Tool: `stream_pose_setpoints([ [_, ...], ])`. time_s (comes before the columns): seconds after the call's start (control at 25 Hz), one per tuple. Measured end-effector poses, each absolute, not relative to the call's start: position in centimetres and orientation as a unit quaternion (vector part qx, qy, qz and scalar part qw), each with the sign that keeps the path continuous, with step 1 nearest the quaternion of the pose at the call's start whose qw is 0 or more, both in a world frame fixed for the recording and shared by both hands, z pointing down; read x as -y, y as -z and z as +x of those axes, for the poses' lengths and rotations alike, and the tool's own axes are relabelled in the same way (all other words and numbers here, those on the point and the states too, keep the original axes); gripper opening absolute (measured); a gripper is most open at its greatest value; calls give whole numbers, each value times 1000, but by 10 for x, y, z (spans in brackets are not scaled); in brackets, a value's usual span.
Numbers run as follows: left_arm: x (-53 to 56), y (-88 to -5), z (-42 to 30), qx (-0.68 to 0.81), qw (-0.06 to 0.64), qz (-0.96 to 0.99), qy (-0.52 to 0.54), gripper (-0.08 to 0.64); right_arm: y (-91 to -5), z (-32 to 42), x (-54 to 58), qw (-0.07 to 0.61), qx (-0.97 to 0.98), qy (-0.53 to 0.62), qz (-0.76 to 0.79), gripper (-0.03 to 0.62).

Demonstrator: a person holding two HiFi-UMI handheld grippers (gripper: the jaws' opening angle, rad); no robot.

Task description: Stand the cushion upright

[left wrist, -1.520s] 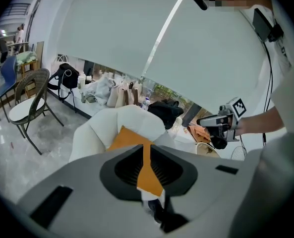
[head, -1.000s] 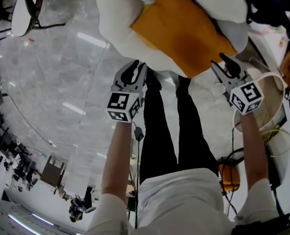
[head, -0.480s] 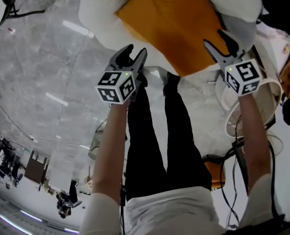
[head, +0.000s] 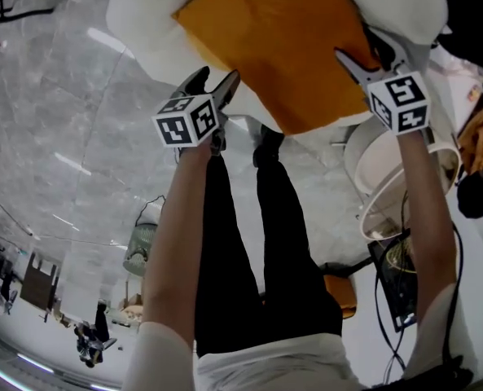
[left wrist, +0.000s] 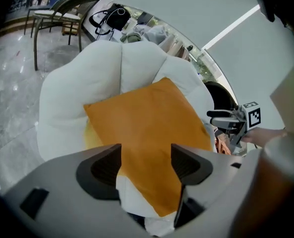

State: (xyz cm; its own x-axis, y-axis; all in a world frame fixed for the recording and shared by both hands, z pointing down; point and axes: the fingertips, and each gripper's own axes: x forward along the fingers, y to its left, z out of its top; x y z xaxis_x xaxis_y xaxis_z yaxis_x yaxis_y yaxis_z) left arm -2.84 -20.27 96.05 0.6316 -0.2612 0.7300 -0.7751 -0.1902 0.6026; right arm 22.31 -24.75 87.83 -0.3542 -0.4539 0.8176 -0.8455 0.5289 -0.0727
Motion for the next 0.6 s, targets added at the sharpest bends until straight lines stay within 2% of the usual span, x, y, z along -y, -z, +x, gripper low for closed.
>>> stream_pose_setpoints([
  [0.16, 201, -995, -9, 349, 609, 685, -194, 367, -899, 236, 259, 404, 772, -265, 413, 334],
  [0.24, 200, -1012, -2, 358, 628, 665, -189, 398, -913, 242, 262, 408, 763, -284, 413, 349],
  [0.36, 196, -1032, 6, 366, 652, 636, -193, 502, -933, 246, 260, 417, 747, -317, 409, 379],
  [0.48, 196, -1050, 10, 385, 676, 603, -178, 571, -949, 246, 260, 429, 736, -331, 405, 400],
  [0.6, 191, -1072, 15, 394, 717, 556, -142, 588, -959, 244, 263, 452, 724, -325, 408, 403],
])
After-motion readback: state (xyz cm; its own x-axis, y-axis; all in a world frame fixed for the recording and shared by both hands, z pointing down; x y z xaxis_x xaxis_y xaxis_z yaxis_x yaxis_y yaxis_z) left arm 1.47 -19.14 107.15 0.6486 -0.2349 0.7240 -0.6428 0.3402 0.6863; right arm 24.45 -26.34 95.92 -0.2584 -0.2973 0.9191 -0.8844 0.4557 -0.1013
